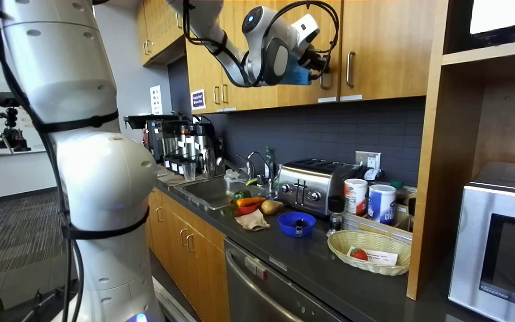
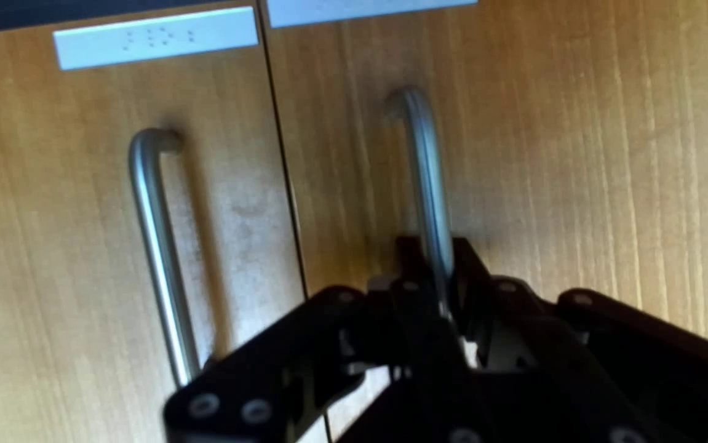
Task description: Open the top left cabinet door
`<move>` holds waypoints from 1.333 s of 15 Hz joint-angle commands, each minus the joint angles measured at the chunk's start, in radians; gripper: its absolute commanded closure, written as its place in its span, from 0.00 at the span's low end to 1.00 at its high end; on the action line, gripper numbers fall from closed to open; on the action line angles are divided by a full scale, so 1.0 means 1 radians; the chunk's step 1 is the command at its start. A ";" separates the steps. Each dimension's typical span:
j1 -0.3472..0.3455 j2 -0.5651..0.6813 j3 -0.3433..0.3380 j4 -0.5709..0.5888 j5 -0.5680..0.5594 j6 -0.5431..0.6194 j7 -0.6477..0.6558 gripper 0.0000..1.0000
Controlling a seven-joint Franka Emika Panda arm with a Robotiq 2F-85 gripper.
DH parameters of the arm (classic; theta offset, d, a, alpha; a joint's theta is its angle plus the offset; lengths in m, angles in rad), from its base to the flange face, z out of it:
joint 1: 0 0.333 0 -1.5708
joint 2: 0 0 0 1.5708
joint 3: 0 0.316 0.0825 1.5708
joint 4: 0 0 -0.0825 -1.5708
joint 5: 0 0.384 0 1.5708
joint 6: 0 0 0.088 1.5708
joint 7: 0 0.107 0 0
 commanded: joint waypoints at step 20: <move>0.100 -0.446 0.040 -0.459 -0.039 -0.001 0.000 0.96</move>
